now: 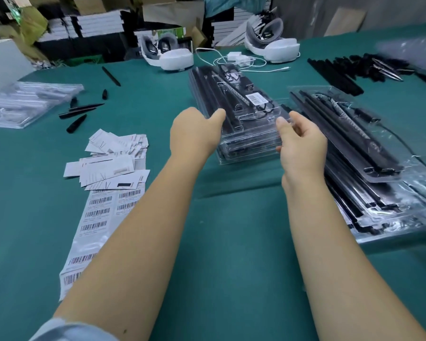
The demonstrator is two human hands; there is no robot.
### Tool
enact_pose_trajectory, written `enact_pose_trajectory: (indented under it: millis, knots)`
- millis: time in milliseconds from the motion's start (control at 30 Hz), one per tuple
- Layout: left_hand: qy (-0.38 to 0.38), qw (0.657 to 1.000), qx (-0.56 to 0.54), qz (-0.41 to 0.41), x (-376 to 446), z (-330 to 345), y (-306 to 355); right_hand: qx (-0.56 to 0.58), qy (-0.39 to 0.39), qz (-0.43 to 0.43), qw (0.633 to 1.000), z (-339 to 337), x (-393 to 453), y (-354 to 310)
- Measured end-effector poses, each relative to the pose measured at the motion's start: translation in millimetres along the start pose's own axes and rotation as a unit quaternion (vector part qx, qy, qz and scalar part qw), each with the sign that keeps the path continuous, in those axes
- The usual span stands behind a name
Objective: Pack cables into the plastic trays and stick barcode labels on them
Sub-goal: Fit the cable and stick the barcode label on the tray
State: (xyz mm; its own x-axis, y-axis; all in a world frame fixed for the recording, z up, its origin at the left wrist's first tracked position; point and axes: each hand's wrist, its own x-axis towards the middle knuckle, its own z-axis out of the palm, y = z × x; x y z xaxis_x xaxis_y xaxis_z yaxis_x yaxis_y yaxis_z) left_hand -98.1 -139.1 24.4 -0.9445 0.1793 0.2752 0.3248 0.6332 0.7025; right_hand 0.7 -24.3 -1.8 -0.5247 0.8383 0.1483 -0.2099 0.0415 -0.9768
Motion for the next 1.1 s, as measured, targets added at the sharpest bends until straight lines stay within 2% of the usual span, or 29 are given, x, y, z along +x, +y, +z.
enact_pose_trajectory:
  millis: [167,367,1100]
  knots:
    - [-0.008,1.0,0.001,-0.019,2.4,11.0,2.7,0.019,0.001,0.068,0.998,-2.7,9.7,4.7]
    - [-0.02,0.999,0.0,-0.033,2.7,20.6,1.7,0.031,0.01,0.099,0.995,-2.2,13.6,10.4]
    - [-0.089,0.993,0.002,-0.074,7.3,28.5,-3.7,0.016,0.007,0.119,0.993,7.9,6.5,16.5]
